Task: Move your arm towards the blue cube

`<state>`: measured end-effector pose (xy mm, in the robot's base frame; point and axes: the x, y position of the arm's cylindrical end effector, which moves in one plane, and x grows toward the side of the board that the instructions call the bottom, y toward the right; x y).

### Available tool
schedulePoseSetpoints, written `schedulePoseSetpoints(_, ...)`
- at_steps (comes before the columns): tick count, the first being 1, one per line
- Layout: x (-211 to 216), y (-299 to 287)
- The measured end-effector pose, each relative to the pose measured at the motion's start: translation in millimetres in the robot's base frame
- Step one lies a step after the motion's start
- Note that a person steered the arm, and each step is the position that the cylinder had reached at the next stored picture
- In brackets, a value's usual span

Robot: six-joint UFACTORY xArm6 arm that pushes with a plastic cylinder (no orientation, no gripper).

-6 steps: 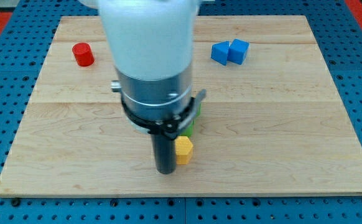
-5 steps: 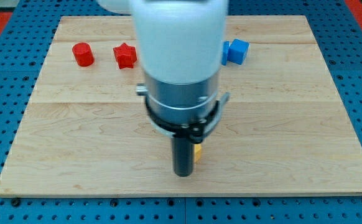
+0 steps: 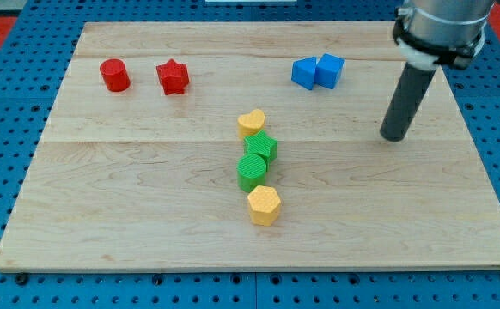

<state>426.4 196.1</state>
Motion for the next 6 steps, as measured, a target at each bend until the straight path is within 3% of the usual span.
schedulePoseSetpoints(4,-10,17)
schedulePoseSetpoints(6,-37,11)
